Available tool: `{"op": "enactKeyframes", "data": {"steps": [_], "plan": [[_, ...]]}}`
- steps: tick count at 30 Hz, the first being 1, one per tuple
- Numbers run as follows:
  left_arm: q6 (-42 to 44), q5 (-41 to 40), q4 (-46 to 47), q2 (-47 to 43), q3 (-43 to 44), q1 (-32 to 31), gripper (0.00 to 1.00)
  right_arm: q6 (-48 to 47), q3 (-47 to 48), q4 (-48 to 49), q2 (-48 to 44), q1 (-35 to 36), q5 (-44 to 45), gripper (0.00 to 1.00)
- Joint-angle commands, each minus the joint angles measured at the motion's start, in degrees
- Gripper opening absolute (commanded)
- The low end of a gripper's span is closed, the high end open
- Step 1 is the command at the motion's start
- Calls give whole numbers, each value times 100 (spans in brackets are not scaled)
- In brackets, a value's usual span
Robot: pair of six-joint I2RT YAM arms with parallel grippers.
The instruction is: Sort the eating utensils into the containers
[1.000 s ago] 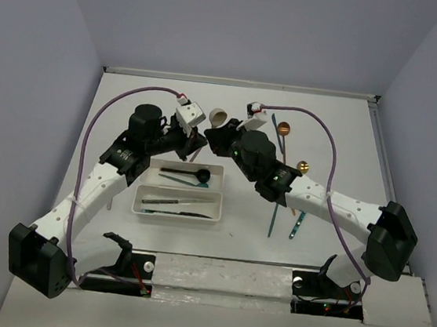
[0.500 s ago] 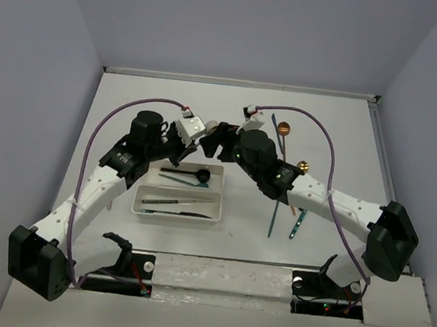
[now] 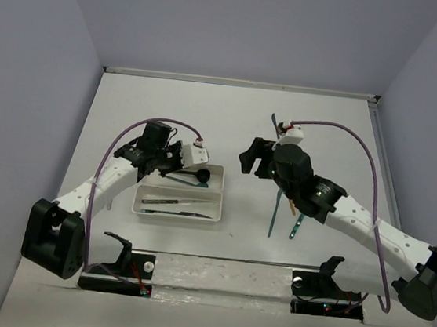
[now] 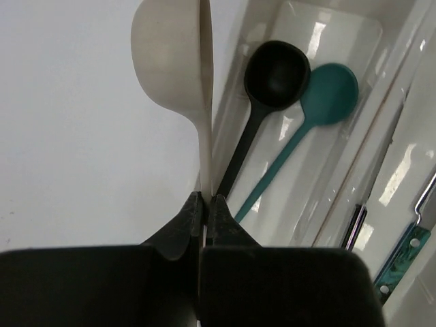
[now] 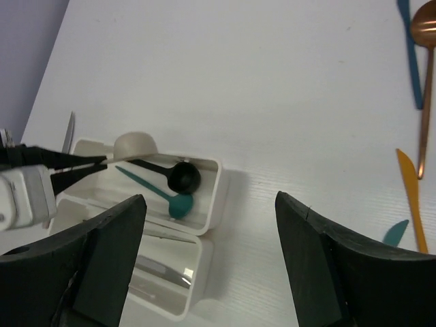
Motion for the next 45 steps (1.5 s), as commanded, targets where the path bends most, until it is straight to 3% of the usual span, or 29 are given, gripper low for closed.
{"op": "enactKeyframes", "data": {"steps": [1, 11, 21, 22, 23, 25, 27, 29, 34, 36, 45], "plan": [[1209, 183, -81, -453, -285, 27, 0, -6, -252, -165, -516, -207, 520, 82], [2034, 411, -512, 92, -346, 27, 0, 29, -358, -270, -499, -375, 512, 82], [2255, 245, -776, 829, 58, 27, 0, -6, -297, -314, -121, -576, 433, 82], [2264, 192, -784, 882, 67, 27, 2, 20, -288, -340, -77, -646, 389, 82], [2255, 122, -784, 970, 67, 27, 14, 29, -253, -402, 19, -856, 258, 82], [2220, 78, -758, 1014, 84, 27, 26, 21, -227, -463, 160, -1129, 83, 82], [2176, 60, -732, 1032, 102, 27, 30, -32, -174, -481, 309, -1525, -146, 82], [2124, 16, -679, 1006, 119, 27, 33, -224, -25, -473, 607, -1727, -165, 78], [1992, -19, -574, 883, 225, 27, 43, -822, 572, -639, 1660, -2236, 230, 47], [1895, -28, -556, 848, 251, 27, 44, -937, 879, -657, 1961, -2422, 213, 42], [1684, -107, -310, 523, 207, 27, 46, -1578, 2119, -754, 3710, -3002, -604, 40]]}}
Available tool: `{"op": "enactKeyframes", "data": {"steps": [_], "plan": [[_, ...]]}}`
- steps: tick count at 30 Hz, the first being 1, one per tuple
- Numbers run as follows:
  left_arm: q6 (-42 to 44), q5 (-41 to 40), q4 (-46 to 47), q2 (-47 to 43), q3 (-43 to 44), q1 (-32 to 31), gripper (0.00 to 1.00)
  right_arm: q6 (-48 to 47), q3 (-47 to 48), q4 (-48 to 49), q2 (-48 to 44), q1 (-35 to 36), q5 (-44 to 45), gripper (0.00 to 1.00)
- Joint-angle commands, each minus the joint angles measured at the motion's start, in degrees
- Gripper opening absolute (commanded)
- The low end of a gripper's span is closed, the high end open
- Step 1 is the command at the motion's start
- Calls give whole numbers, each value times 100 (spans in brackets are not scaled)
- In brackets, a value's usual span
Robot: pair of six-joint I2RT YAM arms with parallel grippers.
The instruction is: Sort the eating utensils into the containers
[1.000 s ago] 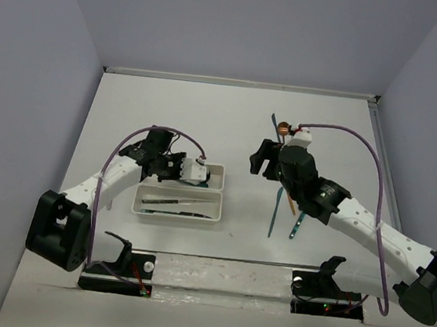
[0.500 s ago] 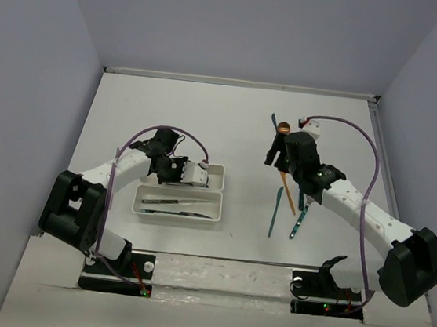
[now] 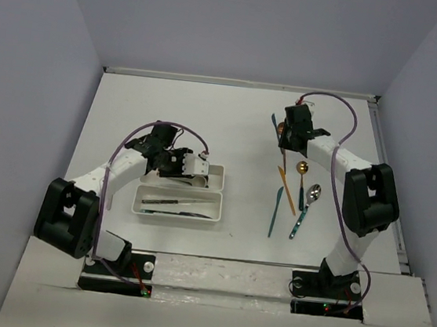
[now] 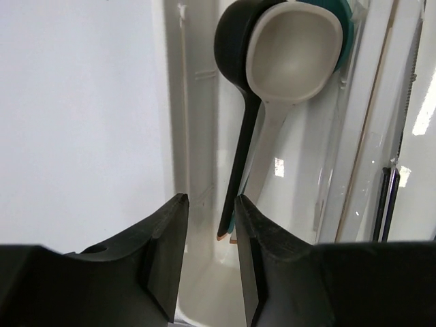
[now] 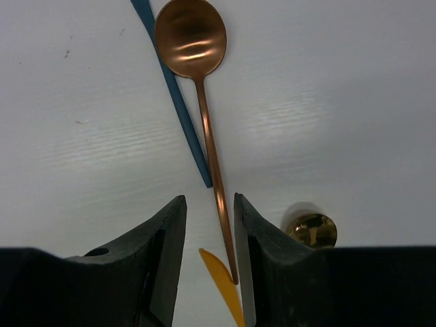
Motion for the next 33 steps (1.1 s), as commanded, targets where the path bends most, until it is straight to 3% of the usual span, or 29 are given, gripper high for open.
{"op": "enactKeyframes", "data": {"steps": [1, 14, 26, 33], "plan": [[-158, -87, 147, -382, 148, 10, 46, -466, 666, -48, 676, -85, -338, 40], [-378, -17, 683, -866, -449, 18, 47, -563, 1581, -162, 1794, -199, 128, 35], [-405, 0, 745, -805, -511, 18, 47, -528, 1757, -162, 2006, -366, -12, 28], [-387, -87, 780, -761, -572, 18, 47, -651, 1670, -162, 1743, -366, -135, 37]]}}
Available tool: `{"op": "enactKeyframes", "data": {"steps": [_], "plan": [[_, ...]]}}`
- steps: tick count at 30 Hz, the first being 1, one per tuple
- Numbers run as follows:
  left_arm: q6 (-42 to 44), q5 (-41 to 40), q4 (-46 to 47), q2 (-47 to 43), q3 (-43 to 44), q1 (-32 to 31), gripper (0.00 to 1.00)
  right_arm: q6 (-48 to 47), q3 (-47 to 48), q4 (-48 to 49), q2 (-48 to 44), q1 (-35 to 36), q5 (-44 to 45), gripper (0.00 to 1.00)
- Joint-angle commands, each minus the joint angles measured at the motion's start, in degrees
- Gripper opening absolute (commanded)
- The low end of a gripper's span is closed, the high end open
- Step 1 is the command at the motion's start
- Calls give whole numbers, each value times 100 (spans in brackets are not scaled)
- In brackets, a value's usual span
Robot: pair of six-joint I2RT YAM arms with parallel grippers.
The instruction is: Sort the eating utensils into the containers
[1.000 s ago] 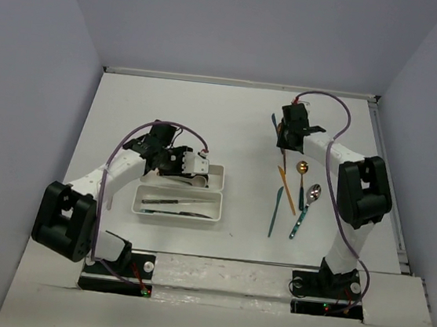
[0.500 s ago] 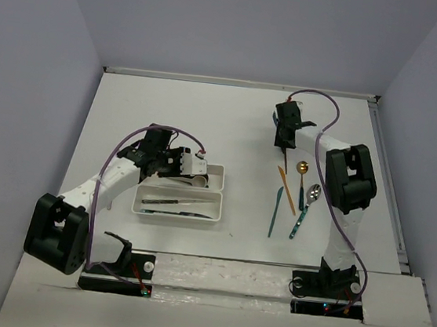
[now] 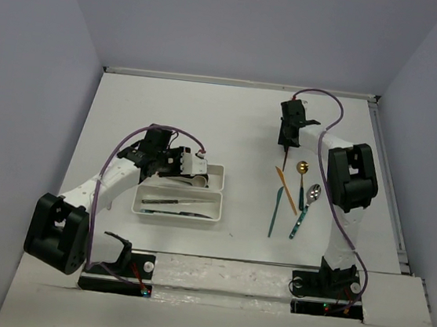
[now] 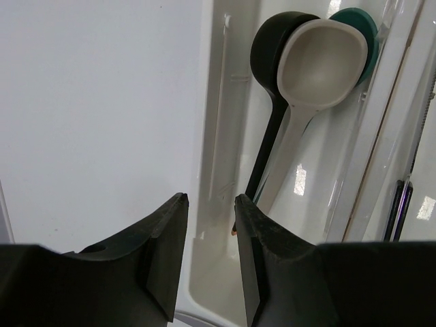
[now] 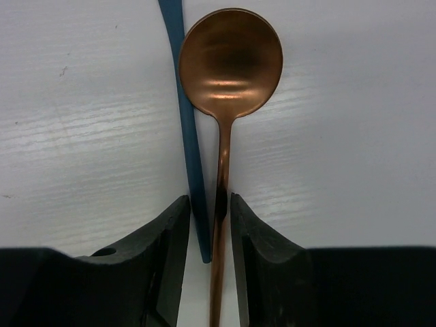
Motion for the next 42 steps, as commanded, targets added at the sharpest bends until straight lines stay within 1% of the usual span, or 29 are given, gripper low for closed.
{"op": "enactKeyframes", "data": {"steps": [1, 7, 10, 11, 12, 20, 23, 32, 36, 38, 41, 42], "plan": [[-20, 0, 107, -13, -102, 16, 47, -122, 142, 8, -255, -16, -61, 37], [-29, 9, 107, -22, -111, 16, 47, -140, 62, 8, -396, -16, 0, 39], [-38, 0, 107, -31, -111, 16, 47, -114, 54, 8, -344, -69, 106, 34], [-38, -9, 98, -40, -111, 16, 47, -96, 36, 8, -352, -69, 115, 28], [-38, -35, 89, -48, -120, 16, 47, -35, 19, 8, -396, -69, 132, 28], [-29, -88, 89, -57, -164, 16, 47, 62, 141, -27, -318, -174, 97, 29], [-20, -79, 89, -92, -173, 16, 47, 97, 159, -35, -230, -306, -78, 29], [-3, -123, 80, -171, -234, 16, 47, 36, 326, -79, 43, -359, -456, 29], [-11, -132, 89, -189, -261, 16, 47, 1, 449, -202, 166, -359, -334, 30], [-11, -123, 89, -206, -269, 16, 47, 36, 571, -429, 367, -359, -298, 30], [-37, -114, 89, -268, -269, 16, 47, 106, 783, -632, 561, -359, -316, 27], [-55, -114, 89, -294, -269, 16, 47, 132, 800, -659, 579, -359, -307, 22]]}}
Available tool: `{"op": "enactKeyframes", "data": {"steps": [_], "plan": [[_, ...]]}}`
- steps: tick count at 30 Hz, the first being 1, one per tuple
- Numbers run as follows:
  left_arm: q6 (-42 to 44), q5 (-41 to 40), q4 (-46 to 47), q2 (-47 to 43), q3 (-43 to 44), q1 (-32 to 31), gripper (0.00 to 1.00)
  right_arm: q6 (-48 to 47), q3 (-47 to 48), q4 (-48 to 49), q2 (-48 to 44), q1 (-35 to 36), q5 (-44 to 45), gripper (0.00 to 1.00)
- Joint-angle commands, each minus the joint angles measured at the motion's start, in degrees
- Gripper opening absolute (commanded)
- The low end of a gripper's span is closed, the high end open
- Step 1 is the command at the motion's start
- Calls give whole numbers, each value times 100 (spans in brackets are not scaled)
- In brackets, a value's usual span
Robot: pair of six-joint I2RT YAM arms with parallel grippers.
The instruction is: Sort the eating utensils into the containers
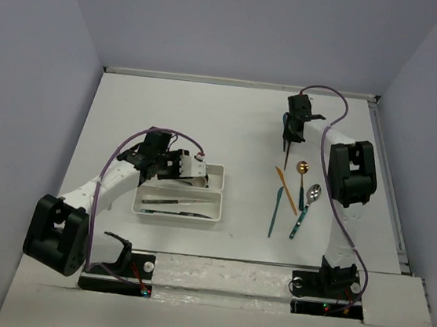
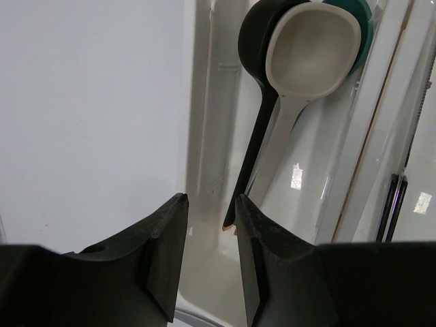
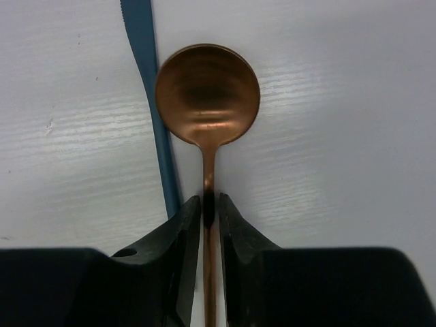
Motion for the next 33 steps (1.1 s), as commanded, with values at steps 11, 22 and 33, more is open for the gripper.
{"op": "enactKeyframes", "data": {"steps": [11, 22, 33], "plan": [[-1192, 19, 164, -437, 424, 16, 48, 293, -195, -100, -1065, -16, 555, 0], [-3725, 1222, 234, -991, 1761, 7, 49, 205, -1567, 1430, -3694, 1626, 1451, 0], [-5053, 1952, 831, -1281, 1570, -80, 56, 672, -1392, 3047, -3625, 3929, 1635, 0]]}}
